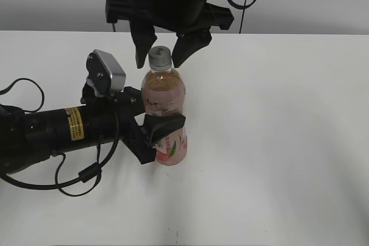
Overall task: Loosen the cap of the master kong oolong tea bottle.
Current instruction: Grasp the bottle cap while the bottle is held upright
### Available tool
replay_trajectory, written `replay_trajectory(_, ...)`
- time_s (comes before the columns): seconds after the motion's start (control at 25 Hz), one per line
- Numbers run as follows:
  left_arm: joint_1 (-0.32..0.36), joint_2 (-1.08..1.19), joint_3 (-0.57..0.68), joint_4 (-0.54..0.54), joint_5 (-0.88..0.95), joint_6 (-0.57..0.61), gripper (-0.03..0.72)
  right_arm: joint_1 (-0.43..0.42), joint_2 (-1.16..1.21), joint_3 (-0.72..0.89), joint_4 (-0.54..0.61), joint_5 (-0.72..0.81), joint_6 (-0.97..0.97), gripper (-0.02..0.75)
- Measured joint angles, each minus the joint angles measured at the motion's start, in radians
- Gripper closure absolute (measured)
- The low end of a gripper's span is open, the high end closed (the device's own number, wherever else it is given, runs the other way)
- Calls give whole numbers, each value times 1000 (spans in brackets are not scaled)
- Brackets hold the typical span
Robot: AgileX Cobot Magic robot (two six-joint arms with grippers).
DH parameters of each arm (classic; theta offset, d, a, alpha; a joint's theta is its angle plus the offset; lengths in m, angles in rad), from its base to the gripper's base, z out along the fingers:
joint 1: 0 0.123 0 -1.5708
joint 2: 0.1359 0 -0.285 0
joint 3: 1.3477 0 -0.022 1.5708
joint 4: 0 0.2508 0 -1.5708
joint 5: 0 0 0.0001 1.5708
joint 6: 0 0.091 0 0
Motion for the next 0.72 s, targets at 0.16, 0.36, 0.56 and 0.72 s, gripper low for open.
replay_trajectory(0.16,0,0,0,0,0,0,303,0,0,4,1,0,-2,318)
replay_trajectory(0.36,0,0,0,0,0,0,303,0,0,4,0,0,-4,349)
replay_trajectory(0.56,0,0,0,0,0,0,303,0,0,4,-5,0,-15,398)
replay_trajectory(0.72,0,0,0,-3,0,0,303,0,0,4,-10,2,-96,431)
